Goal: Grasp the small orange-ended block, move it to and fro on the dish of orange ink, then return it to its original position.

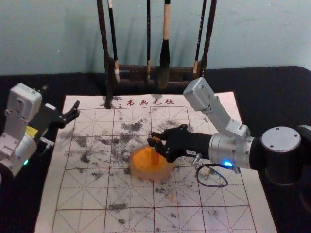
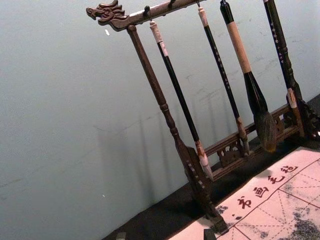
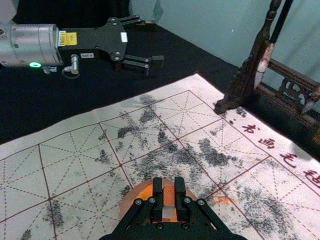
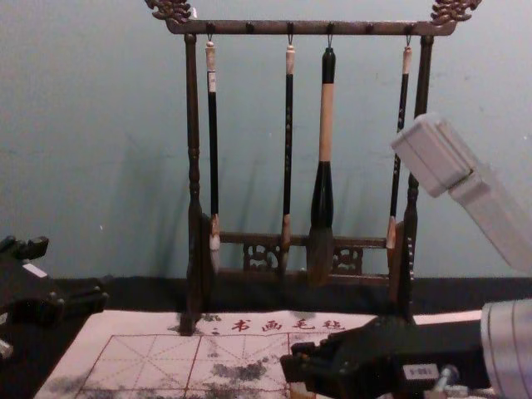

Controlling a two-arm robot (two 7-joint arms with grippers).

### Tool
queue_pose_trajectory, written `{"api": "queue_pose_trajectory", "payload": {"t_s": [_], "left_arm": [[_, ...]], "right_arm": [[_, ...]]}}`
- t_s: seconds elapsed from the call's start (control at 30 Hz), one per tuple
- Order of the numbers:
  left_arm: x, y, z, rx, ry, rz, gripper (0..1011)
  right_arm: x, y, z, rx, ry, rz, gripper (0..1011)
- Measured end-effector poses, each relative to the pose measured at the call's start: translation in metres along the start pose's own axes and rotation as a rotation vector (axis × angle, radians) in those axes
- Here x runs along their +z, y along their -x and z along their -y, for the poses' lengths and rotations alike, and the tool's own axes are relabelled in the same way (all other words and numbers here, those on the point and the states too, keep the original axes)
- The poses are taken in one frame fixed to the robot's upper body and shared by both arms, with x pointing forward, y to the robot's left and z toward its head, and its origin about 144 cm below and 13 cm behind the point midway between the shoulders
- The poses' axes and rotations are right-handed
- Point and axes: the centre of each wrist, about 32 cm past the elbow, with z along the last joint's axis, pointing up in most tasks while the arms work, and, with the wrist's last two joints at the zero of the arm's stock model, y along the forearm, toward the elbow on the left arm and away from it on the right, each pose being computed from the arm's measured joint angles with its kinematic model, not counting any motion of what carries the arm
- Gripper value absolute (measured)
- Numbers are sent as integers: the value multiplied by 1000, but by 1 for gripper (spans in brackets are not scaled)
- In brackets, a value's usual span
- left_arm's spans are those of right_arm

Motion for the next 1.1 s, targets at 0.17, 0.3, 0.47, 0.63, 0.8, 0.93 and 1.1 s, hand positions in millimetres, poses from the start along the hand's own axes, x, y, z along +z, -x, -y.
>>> {"api": "queue_pose_trajectory", "payload": {"t_s": [0.17,0.3,0.47,0.63,0.8,0.93,1.1], "left_arm": [[0,0,0,0,0,0,1001],[0,0,0,0,0,0,1001],[0,0,0,0,0,0,1001],[0,0,0,0,0,0,1001],[0,0,0,0,0,0,1001],[0,0,0,0,0,0,1001],[0,0,0,0,0,0,1002]], "right_arm": [[-1,3,-1,10,2,2,144],[-1,6,-3,19,5,2,145],[-1,8,-5,26,4,0,144],[1,9,-6,32,1,-4,144],[2,11,-9,36,1,-6,145],[2,11,-12,34,6,-9,145],[3,9,-17,24,8,-15,145]]}}
